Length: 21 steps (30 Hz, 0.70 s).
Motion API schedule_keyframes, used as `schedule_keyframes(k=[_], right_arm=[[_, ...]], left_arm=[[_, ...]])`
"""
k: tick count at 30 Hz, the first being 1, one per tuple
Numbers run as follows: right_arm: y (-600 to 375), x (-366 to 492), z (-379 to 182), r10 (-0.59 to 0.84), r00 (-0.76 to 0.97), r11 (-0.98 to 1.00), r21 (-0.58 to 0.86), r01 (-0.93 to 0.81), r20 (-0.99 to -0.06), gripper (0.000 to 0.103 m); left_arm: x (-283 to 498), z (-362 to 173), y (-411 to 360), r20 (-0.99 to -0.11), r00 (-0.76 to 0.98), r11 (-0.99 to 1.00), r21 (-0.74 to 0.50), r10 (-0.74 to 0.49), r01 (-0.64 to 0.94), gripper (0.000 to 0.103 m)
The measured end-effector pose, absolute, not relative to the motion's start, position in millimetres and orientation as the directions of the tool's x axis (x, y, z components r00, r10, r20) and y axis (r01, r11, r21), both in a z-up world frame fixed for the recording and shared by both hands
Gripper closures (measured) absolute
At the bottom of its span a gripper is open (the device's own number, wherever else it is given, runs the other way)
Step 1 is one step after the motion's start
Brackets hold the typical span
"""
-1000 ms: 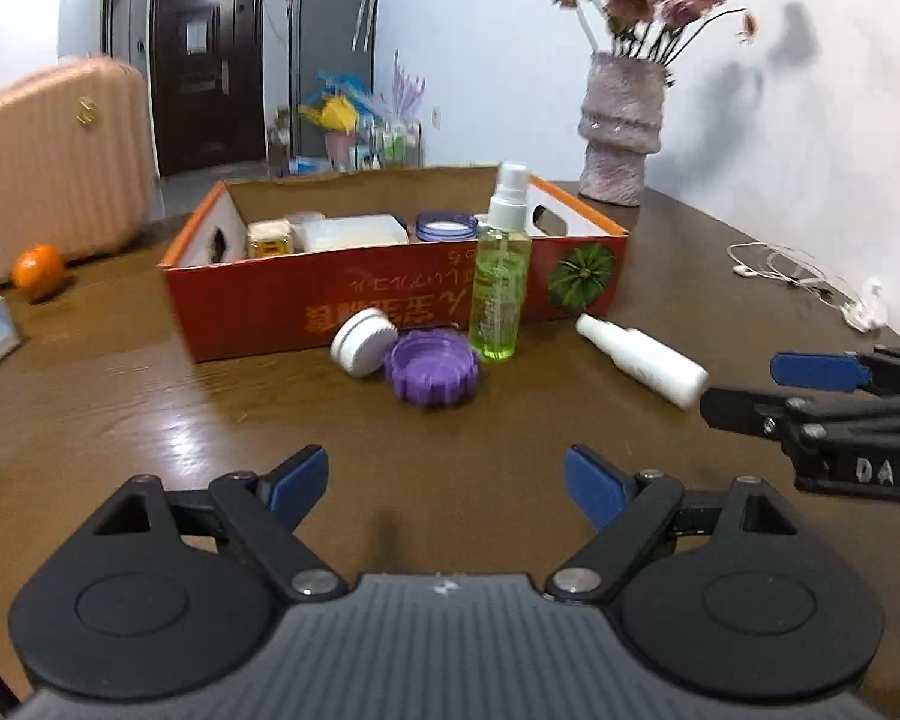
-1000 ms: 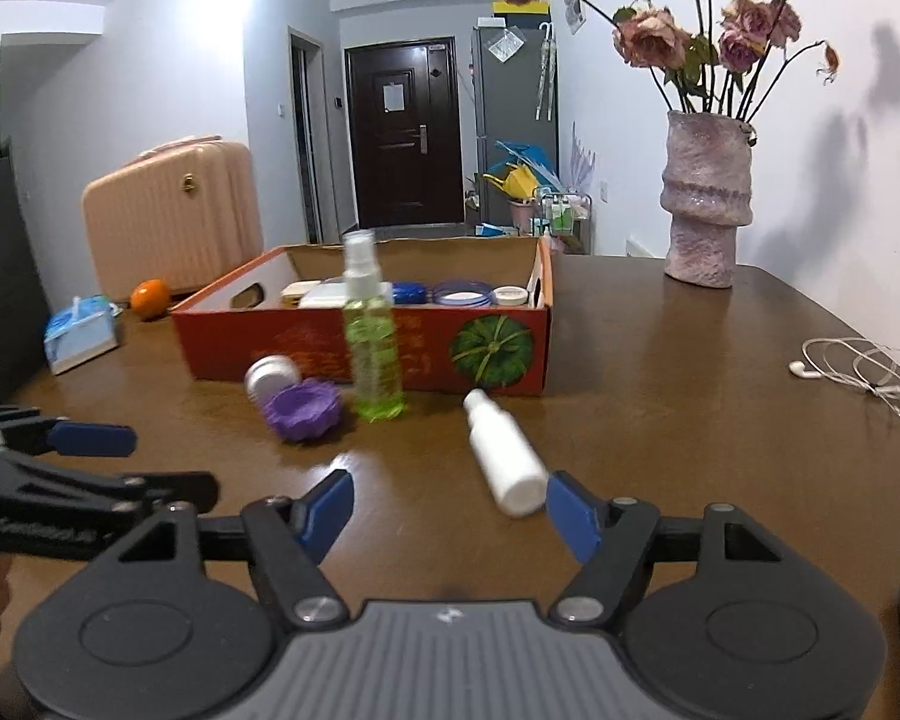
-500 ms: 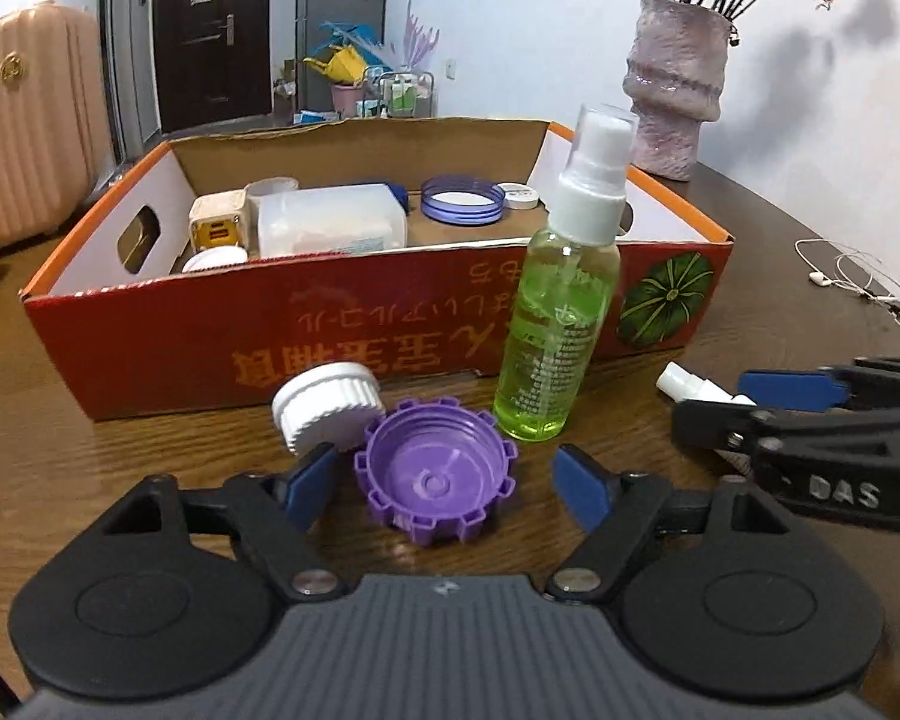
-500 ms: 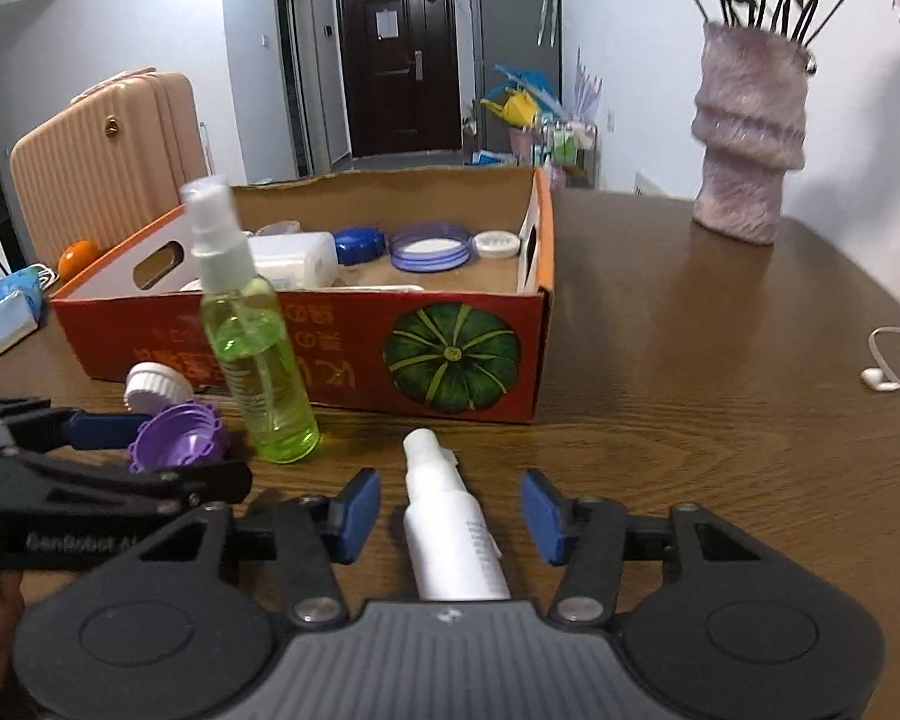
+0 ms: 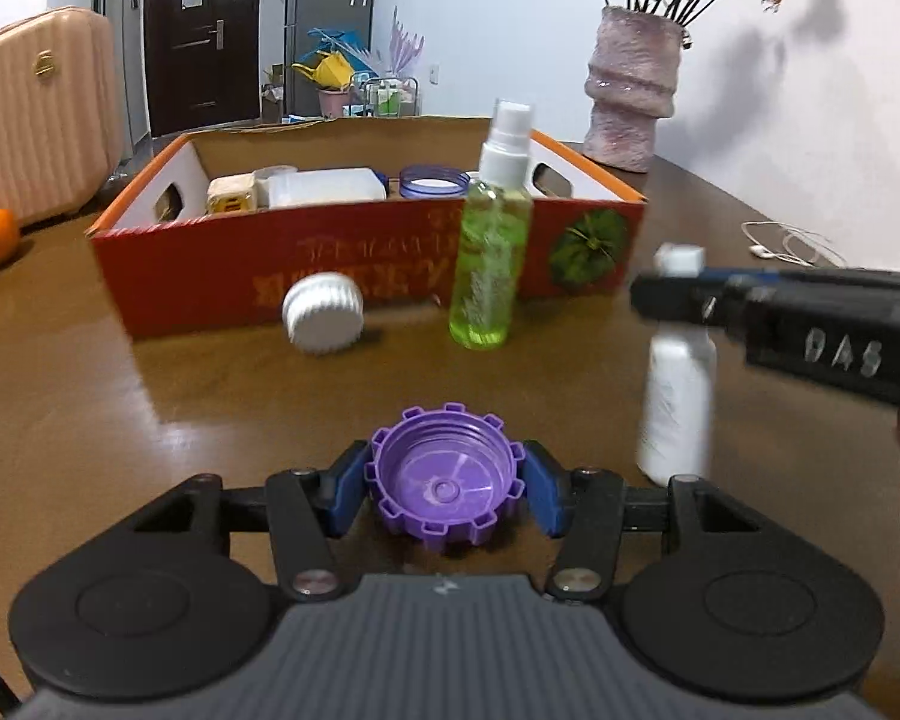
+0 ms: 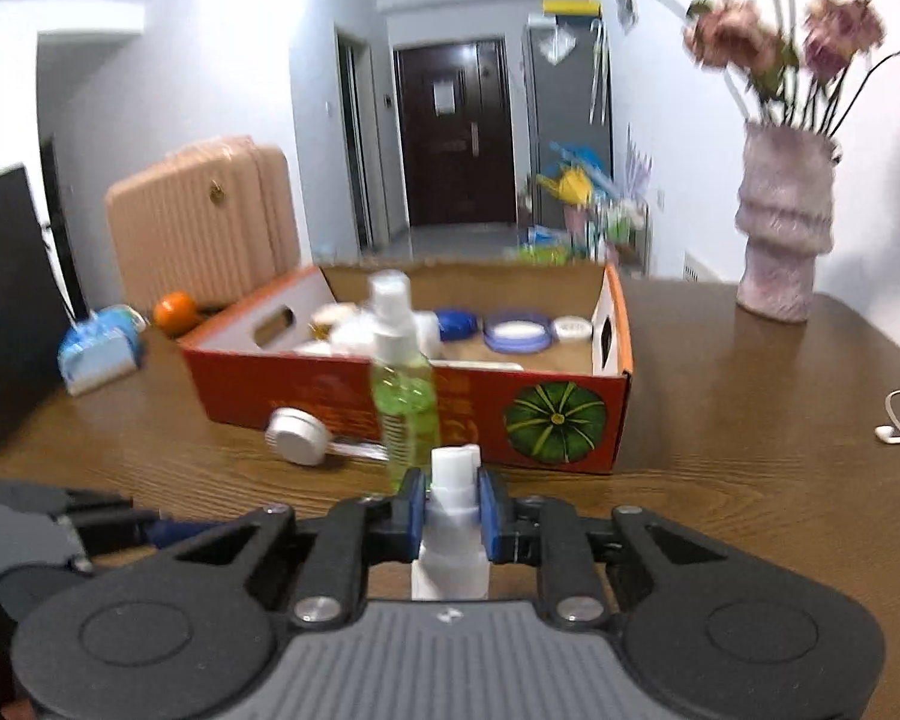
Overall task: Organize rigid objects
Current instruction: 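Grasp the purple cap with the left tool while the right tool grasps the white spray bottle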
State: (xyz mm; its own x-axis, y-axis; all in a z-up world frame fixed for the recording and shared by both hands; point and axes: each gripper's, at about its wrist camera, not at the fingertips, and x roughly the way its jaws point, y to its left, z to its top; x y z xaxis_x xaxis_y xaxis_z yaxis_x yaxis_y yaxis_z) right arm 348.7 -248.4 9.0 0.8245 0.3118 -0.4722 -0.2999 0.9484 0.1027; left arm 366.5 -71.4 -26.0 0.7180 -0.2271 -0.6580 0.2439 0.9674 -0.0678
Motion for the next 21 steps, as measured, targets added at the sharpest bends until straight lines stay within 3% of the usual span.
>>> schedule_keyframes(k=[4, 15, 21], right_arm=[[-254.6, 311.8, 14.2, 0.310, 0.850, 0.950, 0.109, -0.292, -0.426, 0.085], [-244.6, 277.4, 3.7, 0.271, 0.845, 0.957, 0.032, -0.289, -0.461, 0.083], [-243.0, 272.3, 2.9, 0.272, 0.844, 0.954, 0.017, -0.298, -0.463, 0.077]], left_arm=[[322.4, -21.4, -65.3, -0.647, 0.728, 0.968, -0.064, -0.225, 0.243, 0.048], [270.1, -16.8, -60.8, -0.631, 0.745, 0.967, -0.031, -0.216, 0.254, 0.048], [270.1, -30.1, -62.9, -0.658, 0.724, 0.966, -0.019, -0.205, 0.256, 0.048]])
